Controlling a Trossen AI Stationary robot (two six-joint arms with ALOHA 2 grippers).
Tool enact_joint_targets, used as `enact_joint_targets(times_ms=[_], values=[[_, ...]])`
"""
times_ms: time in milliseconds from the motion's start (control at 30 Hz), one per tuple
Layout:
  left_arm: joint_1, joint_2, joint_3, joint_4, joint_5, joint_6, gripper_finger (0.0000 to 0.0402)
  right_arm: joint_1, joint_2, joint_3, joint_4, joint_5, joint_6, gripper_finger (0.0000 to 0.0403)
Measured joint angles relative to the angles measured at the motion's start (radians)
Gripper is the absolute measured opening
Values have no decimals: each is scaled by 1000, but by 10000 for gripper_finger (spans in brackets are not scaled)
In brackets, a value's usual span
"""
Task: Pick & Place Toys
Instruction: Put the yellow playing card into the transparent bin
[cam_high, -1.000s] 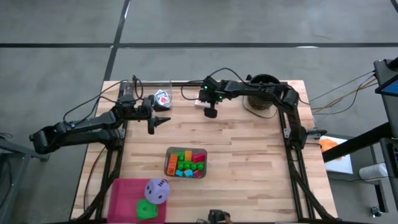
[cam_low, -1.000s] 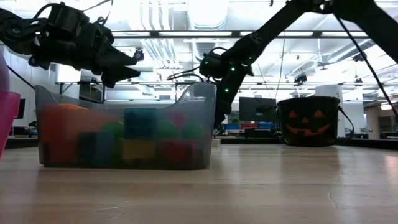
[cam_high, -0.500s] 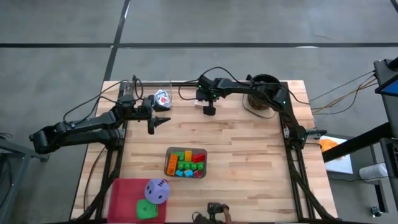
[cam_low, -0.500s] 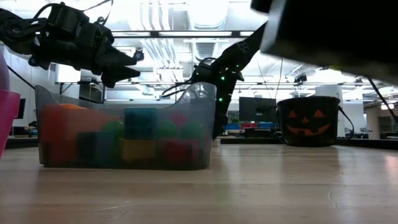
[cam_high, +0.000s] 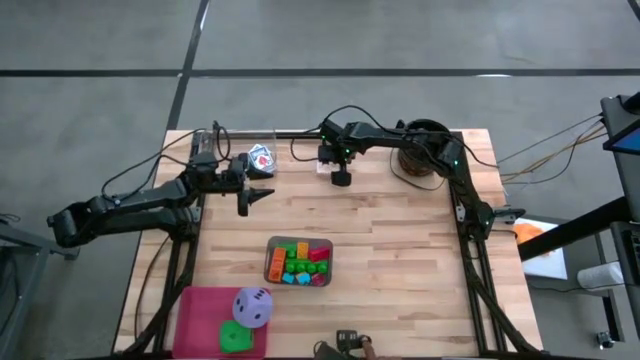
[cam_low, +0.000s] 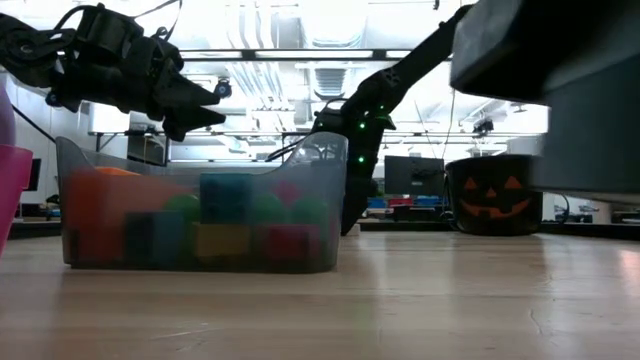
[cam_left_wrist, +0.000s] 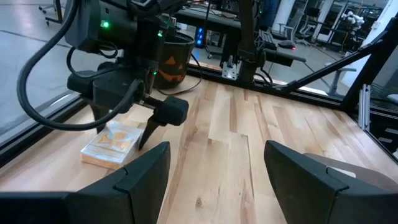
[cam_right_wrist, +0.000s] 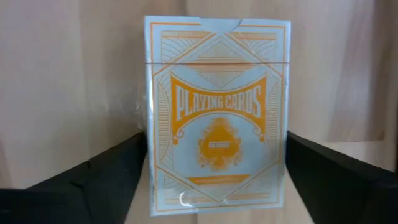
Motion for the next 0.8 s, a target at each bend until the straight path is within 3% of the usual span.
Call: enact_joint_targets(times_ms=[167,800], values=[[0,0,0,-1,0,0,265,1,0,-1,-12,-2,-14,293],[0,0,0,-5,0,0,264,1,-20,-7,-22,-36,-39,293]])
